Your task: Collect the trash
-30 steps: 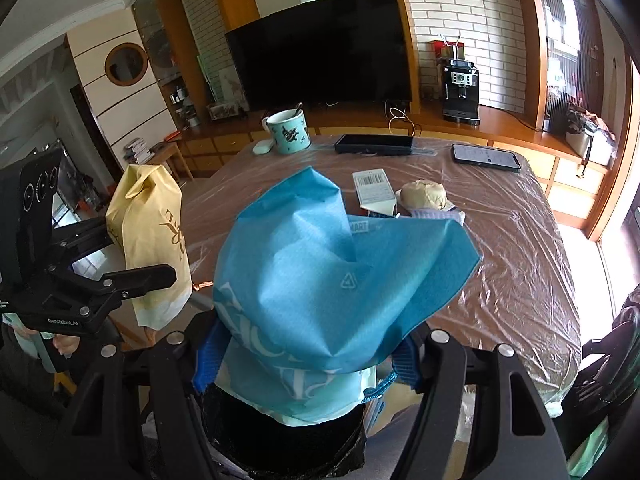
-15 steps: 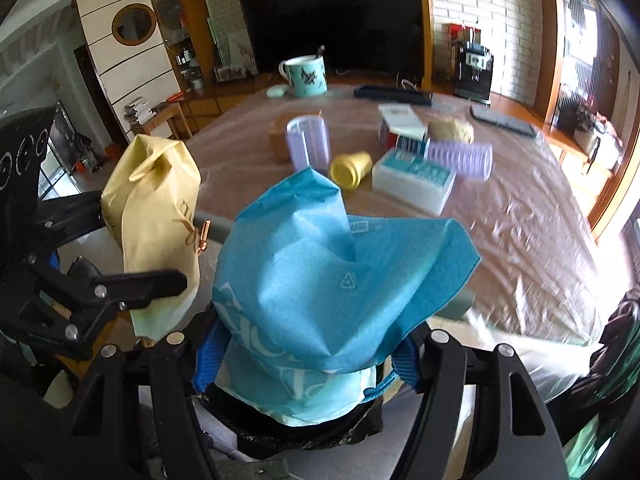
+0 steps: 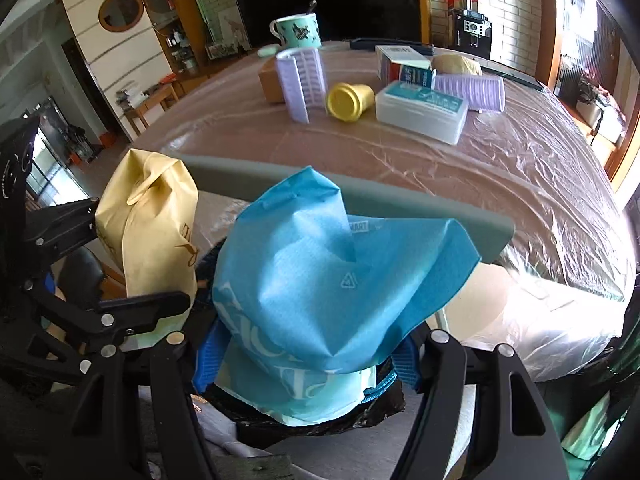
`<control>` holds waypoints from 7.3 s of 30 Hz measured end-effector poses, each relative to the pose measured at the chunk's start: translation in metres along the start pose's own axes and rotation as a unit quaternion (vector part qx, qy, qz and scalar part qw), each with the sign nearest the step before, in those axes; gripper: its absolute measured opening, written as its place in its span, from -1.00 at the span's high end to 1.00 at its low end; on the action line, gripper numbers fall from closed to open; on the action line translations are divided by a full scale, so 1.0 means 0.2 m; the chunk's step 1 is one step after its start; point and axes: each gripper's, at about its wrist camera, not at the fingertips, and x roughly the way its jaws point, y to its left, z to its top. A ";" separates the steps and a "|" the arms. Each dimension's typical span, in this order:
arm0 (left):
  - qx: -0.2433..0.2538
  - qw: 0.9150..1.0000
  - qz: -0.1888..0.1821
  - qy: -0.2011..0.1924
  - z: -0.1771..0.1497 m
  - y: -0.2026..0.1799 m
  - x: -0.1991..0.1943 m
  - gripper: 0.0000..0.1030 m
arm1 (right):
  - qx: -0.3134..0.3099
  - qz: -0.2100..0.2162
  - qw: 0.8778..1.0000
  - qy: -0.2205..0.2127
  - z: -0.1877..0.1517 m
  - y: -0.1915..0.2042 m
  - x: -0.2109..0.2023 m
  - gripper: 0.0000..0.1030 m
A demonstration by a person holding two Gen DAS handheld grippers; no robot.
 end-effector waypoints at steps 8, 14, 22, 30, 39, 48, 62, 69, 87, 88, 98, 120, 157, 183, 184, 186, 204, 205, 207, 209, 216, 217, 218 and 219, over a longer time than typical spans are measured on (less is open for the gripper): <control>-0.002 1.000 0.007 0.026 -0.06 0.01 0.10 -0.40 | -0.002 -0.008 1.000 0.015 -0.03 0.01 0.10 -0.31; 0.001 0.999 0.015 0.041 -0.07 0.02 0.17 -0.40 | -0.006 -0.018 1.000 0.019 -0.03 -0.01 0.15 -0.31; 0.004 0.999 0.018 0.049 -0.06 0.03 0.21 -0.40 | -0.005 -0.026 0.999 0.021 -0.03 -0.02 0.20 -0.31; -0.001 0.998 0.021 0.053 -0.06 0.01 0.23 -0.40 | -0.005 -0.031 0.999 0.027 -0.03 -0.02 0.24 -0.31; 0.002 0.998 0.022 0.059 -0.06 0.01 0.24 -0.39 | -0.004 -0.035 0.999 0.033 -0.04 -0.01 0.27 -0.31; 0.000 0.998 0.022 0.063 -0.06 0.02 0.26 -0.39 | 0.003 -0.036 0.999 0.036 -0.05 0.00 0.27 -0.32; -0.023 0.999 0.004 0.025 -0.05 0.08 0.20 -0.72 | 0.009 -0.047 0.999 0.005 -0.04 -0.01 0.18 -0.70; -0.042 0.996 -0.010 -0.081 0.04 0.13 -0.18 -0.72 | 0.007 -0.075 0.992 -0.097 0.06 -0.04 -0.19 -0.73; -0.094 0.984 0.023 -0.153 0.55 0.39 -0.20 -0.97 | 0.119 -0.130 0.968 -0.176 0.58 -0.48 -0.17 -0.93; -0.095 0.984 0.016 -0.148 0.56 0.39 -0.17 -0.97 | 0.126 -0.129 0.969 -0.166 0.58 -0.48 -0.14 -0.93; -0.097 0.991 -0.005 -0.088 0.63 0.36 0.08 -0.62 | 0.126 -0.112 0.983 -0.075 0.61 -0.41 0.18 -0.84; -0.131 0.988 -0.054 -0.057 0.70 0.43 0.29 0.21 | 0.192 -0.069 0.977 -0.056 0.69 -0.46 0.37 -0.65; -0.130 0.987 -0.044 -0.082 0.65 0.48 0.21 0.32 | 0.179 -0.082 0.979 -0.049 0.67 -0.42 0.37 -0.67; -0.122 0.989 -0.028 -0.083 0.58 0.44 0.19 0.51 | 0.139 -0.086 0.985 -0.056 0.51 -0.33 0.29 -0.67; -0.122 0.989 -0.029 -0.085 0.58 0.44 0.19 0.51 | 0.137 -0.089 0.985 -0.056 0.51 -0.32 0.29 -0.67; -0.119 0.989 -0.028 -0.086 0.57 0.43 0.18 0.51 | 0.136 -0.090 0.985 -0.057 0.50 -0.32 0.29 -0.67; -0.084 0.986 -0.049 -0.133 0.47 0.35 0.05 -0.62 | 0.134 -0.084 0.985 -0.063 0.49 -0.34 0.26 -0.71; -0.075 0.988 -0.044 -0.128 0.47 0.32 0.07 -0.62 | 0.133 -0.084 0.986 -0.062 0.49 -0.34 0.27 -0.71; -0.062 0.990 -0.034 -0.121 0.50 0.29 0.12 -0.62 | 0.131 -0.090 0.986 -0.059 0.50 -0.34 0.28 -0.71; -0.056 0.992 -0.013 -0.113 0.52 0.27 0.16 -0.56 | 0.124 -0.103 0.985 -0.057 0.51 -0.33 0.29 -0.70; -0.071 0.993 -0.006 -0.098 0.56 0.31 0.23 0.16 | 0.083 -0.128 0.987 -0.050 0.53 -0.29 0.33 -0.64; -0.074 0.992 -0.007 -0.101 0.55 0.32 0.23 0.16 | 0.083 -0.126 0.987 -0.052 0.52 -0.29 0.33 -0.64; -0.076 0.992 -0.009 -0.104 0.55 0.33 0.22 0.16 | 0.087 -0.123 0.987 -0.055 0.51 -0.30 0.32 -0.64; -0.078 0.991 -0.009 -0.106 0.55 0.33 0.21 0.16 | 0.092 -0.118 0.987 -0.058 0.51 -0.30 0.31 -0.63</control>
